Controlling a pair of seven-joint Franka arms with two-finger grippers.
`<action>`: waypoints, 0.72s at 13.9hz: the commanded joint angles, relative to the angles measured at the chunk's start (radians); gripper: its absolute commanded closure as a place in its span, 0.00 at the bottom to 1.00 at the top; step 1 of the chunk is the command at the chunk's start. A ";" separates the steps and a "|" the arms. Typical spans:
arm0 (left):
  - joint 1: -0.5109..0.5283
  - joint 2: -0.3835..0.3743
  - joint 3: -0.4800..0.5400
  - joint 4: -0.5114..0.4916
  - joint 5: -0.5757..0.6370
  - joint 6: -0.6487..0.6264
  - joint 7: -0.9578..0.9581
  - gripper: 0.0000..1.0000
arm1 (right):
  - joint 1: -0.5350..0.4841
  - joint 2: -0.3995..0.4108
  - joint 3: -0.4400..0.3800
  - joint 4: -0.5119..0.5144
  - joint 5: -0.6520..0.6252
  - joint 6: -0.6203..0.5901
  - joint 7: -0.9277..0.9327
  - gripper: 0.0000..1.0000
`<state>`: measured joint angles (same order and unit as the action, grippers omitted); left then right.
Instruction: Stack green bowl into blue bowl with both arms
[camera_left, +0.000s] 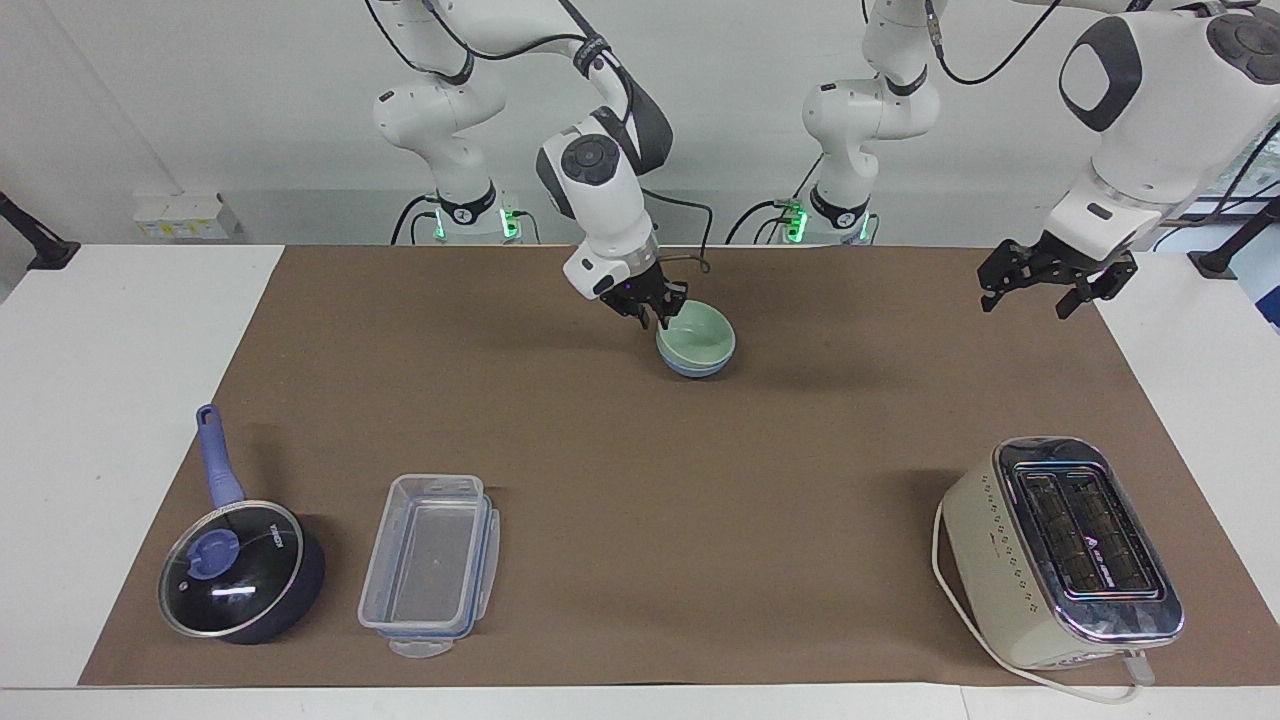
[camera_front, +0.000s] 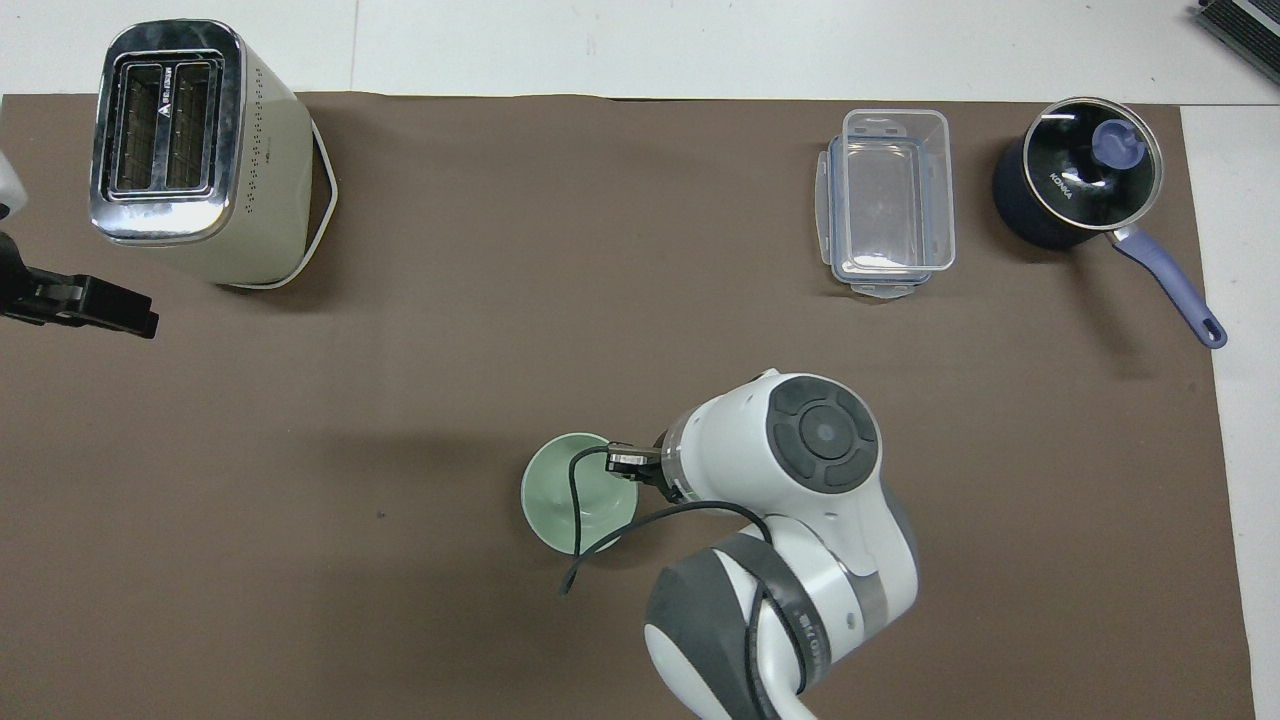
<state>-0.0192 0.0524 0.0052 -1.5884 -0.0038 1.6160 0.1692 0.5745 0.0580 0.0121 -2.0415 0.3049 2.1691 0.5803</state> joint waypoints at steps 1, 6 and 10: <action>0.012 0.007 -0.008 0.015 0.002 -0.002 -0.008 0.00 | -0.100 -0.088 0.002 -0.009 -0.044 -0.093 -0.108 0.60; 0.012 0.007 -0.008 0.015 0.002 -0.002 -0.007 0.00 | -0.324 -0.161 -0.001 0.007 -0.124 -0.133 -0.344 0.05; 0.012 0.007 -0.008 0.015 0.002 -0.002 -0.008 0.00 | -0.429 -0.118 0.005 0.217 -0.271 -0.294 -0.412 0.00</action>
<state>-0.0192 0.0524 0.0052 -1.5884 -0.0038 1.6160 0.1692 0.1705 -0.0957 -0.0005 -1.9454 0.1091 1.9588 0.1841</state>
